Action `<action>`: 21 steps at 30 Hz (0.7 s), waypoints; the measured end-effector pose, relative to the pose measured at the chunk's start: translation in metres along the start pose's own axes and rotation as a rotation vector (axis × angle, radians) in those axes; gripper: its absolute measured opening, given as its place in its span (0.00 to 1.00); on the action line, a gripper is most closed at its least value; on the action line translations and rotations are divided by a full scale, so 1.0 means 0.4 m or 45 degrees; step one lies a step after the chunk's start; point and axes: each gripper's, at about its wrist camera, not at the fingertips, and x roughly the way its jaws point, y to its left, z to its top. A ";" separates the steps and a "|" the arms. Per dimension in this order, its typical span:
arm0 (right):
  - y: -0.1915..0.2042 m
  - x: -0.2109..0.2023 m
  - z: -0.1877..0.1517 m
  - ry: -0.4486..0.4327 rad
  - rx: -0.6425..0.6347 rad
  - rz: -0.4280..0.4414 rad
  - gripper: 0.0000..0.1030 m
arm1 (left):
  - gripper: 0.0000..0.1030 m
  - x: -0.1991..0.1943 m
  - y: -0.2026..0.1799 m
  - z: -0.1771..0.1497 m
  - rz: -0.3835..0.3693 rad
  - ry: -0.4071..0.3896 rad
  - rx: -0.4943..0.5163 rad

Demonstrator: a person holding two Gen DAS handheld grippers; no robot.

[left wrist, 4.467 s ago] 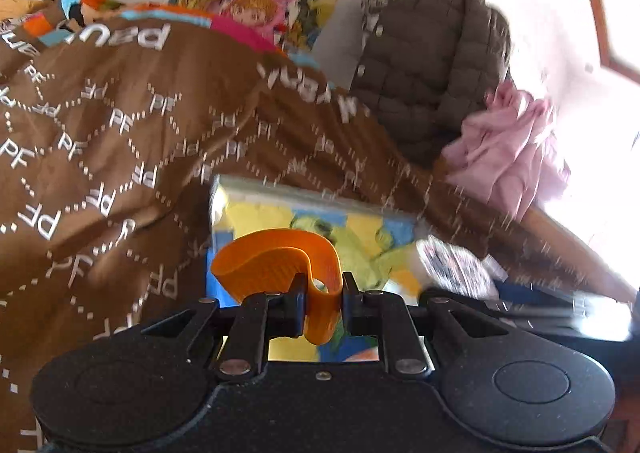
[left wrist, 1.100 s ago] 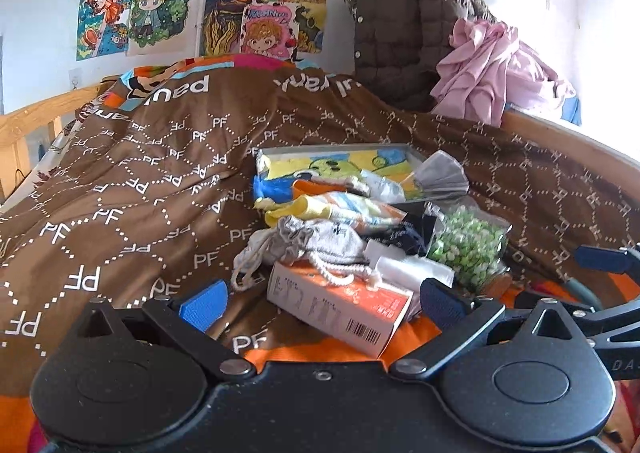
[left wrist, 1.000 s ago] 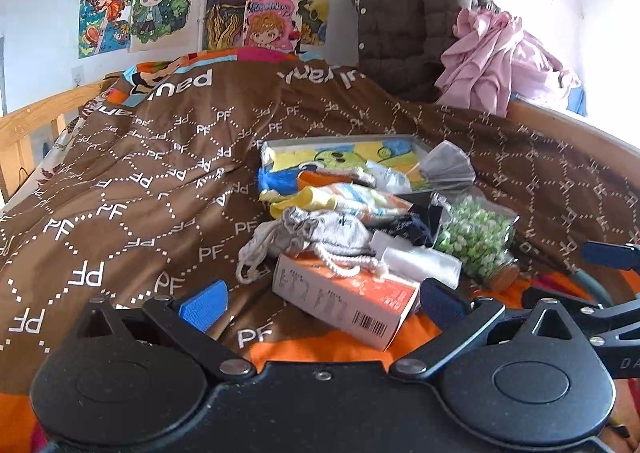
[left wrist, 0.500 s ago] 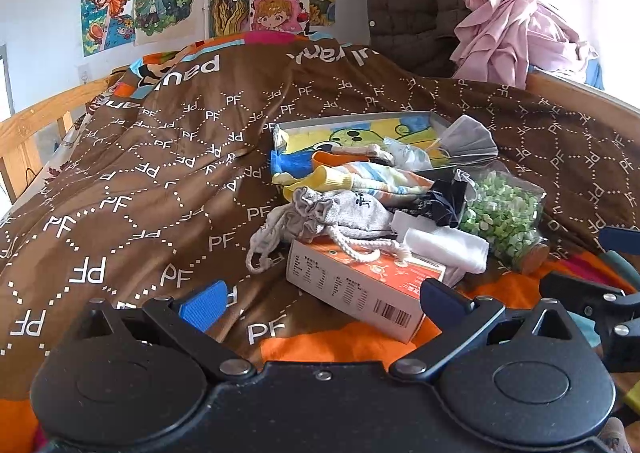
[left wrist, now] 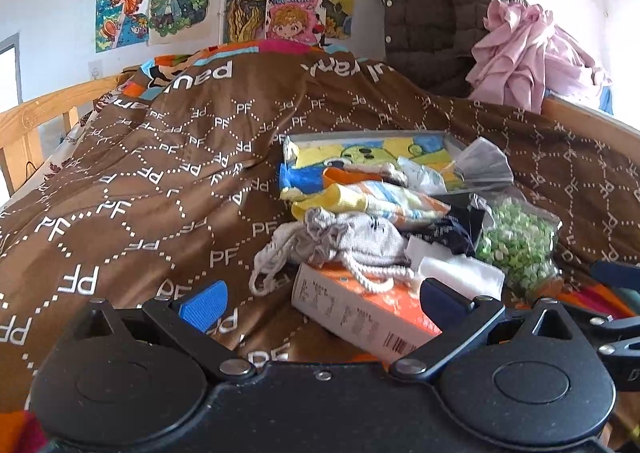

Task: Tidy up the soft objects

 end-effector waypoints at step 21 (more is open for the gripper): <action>0.014 0.173 -0.006 0.077 -0.043 0.100 0.84 | 0.99 0.208 -0.001 0.047 -0.136 -0.073 0.049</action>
